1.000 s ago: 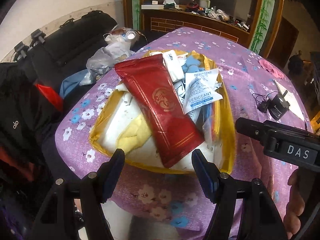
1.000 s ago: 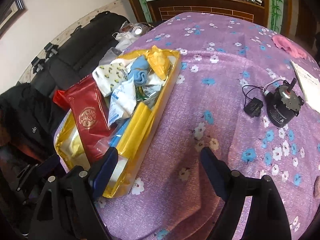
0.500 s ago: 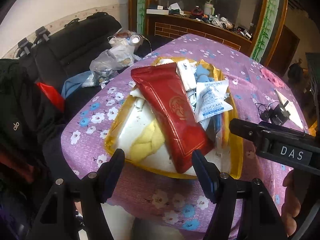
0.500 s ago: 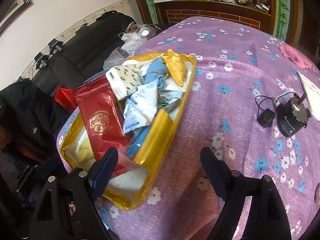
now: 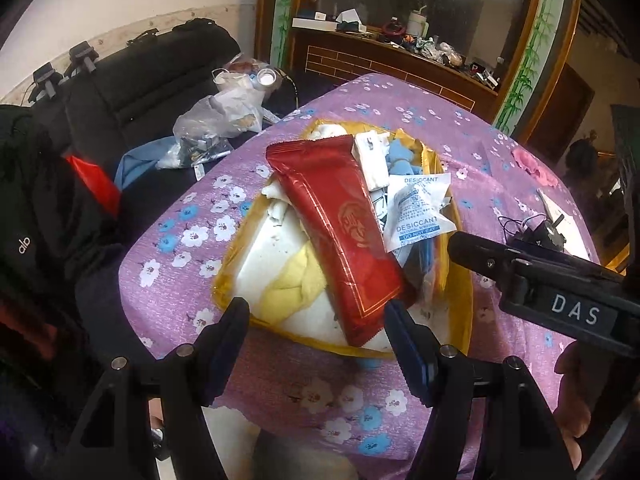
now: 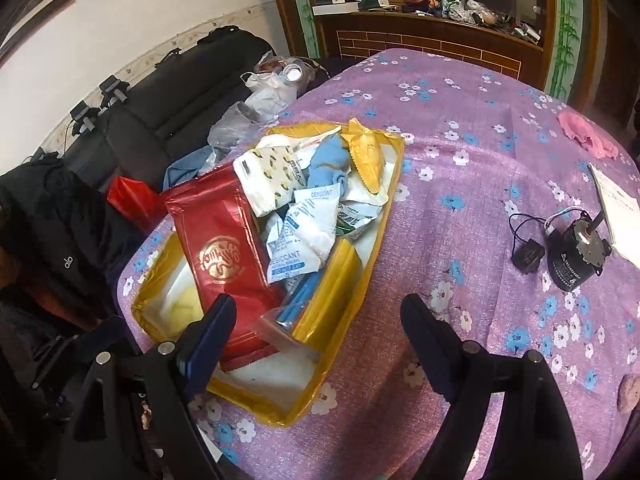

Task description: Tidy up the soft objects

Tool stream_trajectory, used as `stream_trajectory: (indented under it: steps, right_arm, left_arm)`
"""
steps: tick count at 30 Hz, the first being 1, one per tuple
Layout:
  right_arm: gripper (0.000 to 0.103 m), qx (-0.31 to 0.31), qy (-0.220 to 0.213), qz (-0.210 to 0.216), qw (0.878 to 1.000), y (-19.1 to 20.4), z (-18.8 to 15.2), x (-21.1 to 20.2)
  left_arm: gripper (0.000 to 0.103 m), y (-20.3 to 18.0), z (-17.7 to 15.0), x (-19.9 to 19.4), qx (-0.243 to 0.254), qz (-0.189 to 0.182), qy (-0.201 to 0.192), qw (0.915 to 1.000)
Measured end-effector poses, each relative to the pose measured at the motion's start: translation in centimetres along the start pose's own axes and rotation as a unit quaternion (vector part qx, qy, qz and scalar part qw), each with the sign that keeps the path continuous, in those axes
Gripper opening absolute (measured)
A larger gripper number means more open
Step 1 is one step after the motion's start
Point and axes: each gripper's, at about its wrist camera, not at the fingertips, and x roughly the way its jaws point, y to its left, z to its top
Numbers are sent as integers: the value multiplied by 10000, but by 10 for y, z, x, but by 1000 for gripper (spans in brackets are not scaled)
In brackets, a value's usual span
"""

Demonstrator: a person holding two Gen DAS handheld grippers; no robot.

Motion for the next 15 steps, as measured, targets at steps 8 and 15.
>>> stream_trajectory:
  steps: [8, 15]
  right_arm:
    - [84, -65, -24, -100, 9999, 4, 3, -4]
    - [84, -150, -29, -172, 9997, 10, 4, -2]
  left_arm:
    - [73, 0, 4, -1, 37, 2, 30, 10000]
    - [73, 0, 6, 9, 35, 51, 169, 9998]
